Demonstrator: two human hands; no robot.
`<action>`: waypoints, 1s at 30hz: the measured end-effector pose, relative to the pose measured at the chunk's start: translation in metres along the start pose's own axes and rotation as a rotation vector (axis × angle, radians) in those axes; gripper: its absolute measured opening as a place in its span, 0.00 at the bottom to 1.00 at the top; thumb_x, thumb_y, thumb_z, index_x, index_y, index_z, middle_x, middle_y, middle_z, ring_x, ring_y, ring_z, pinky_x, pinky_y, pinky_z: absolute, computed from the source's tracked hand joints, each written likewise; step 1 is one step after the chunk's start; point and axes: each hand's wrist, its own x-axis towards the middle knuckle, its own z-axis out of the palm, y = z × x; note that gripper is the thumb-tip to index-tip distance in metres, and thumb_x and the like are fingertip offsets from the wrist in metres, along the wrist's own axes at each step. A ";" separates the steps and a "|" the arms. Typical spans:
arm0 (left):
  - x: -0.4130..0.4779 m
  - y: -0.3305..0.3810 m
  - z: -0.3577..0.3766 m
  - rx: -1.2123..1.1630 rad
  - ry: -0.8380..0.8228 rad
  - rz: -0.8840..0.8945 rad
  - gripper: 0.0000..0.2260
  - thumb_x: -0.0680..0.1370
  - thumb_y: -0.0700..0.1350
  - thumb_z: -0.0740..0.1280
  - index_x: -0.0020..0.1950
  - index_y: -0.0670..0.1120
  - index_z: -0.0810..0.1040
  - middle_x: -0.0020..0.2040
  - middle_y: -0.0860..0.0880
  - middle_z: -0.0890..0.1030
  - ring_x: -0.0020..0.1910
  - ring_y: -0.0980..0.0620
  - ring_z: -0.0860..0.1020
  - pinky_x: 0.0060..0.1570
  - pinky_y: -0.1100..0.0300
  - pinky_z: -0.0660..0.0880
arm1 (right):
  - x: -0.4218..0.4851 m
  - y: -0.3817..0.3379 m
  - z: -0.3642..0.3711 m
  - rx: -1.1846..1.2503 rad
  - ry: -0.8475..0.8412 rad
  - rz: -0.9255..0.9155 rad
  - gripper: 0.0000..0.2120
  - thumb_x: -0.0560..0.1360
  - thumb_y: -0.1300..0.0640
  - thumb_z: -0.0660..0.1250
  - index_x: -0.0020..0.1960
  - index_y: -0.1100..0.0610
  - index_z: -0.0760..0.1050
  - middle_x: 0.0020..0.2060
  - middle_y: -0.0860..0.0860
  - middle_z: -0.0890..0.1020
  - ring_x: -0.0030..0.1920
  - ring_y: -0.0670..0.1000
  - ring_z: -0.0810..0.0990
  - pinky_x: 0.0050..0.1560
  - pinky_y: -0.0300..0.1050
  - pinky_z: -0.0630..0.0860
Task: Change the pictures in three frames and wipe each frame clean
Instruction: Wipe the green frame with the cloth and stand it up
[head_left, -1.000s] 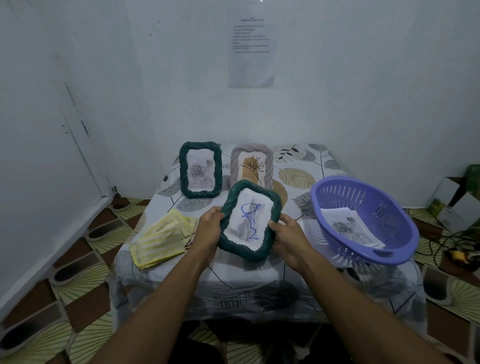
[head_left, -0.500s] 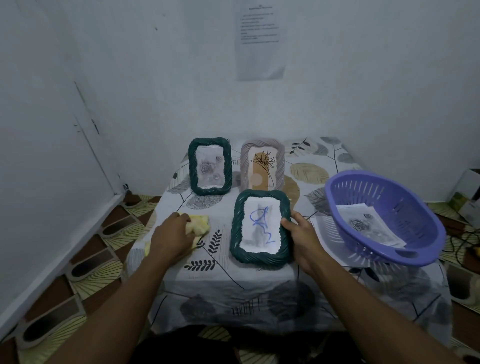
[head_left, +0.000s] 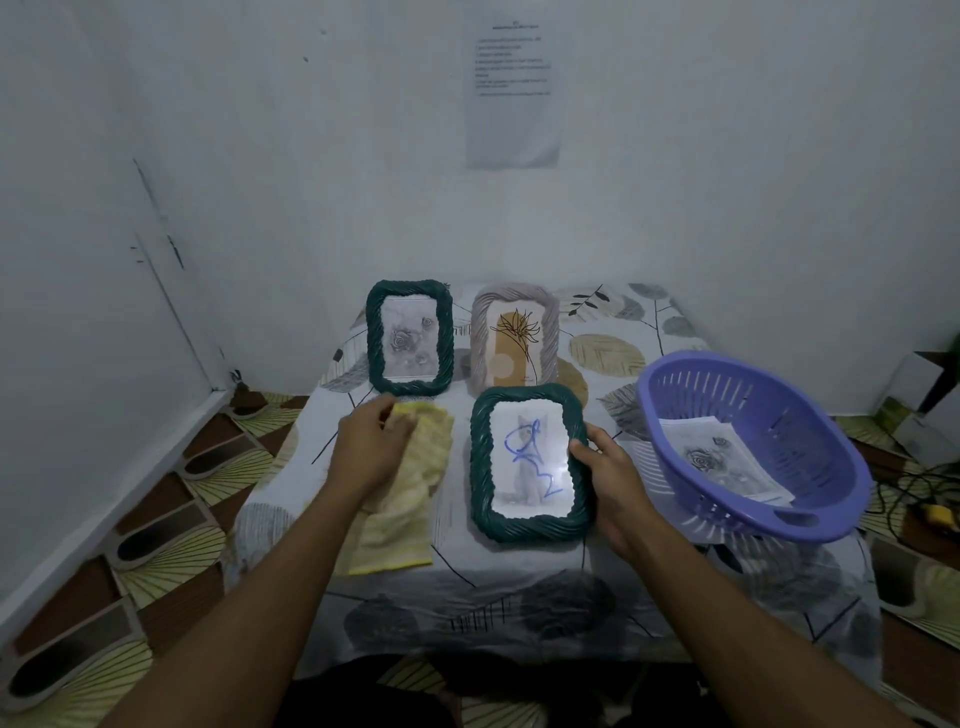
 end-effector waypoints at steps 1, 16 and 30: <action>-0.001 0.011 -0.003 -0.060 0.052 0.055 0.07 0.76 0.46 0.68 0.44 0.42 0.78 0.37 0.46 0.80 0.38 0.47 0.76 0.35 0.59 0.68 | 0.000 -0.001 0.001 0.009 -0.001 -0.005 0.13 0.81 0.63 0.59 0.63 0.55 0.74 0.53 0.56 0.83 0.47 0.57 0.83 0.40 0.48 0.79; -0.045 0.045 0.081 0.313 -0.216 0.665 0.22 0.79 0.50 0.54 0.68 0.45 0.74 0.69 0.48 0.74 0.70 0.50 0.70 0.73 0.50 0.54 | -0.003 -0.004 0.003 0.002 -0.012 -0.033 0.10 0.81 0.63 0.58 0.58 0.62 0.77 0.50 0.59 0.84 0.46 0.57 0.83 0.43 0.49 0.79; -0.051 0.040 0.076 0.441 -0.139 0.757 0.20 0.79 0.47 0.56 0.68 0.46 0.74 0.69 0.49 0.74 0.68 0.52 0.72 0.73 0.43 0.46 | -0.002 0.000 0.002 0.058 -0.002 -0.073 0.09 0.81 0.63 0.58 0.55 0.60 0.77 0.49 0.58 0.84 0.47 0.58 0.83 0.51 0.55 0.80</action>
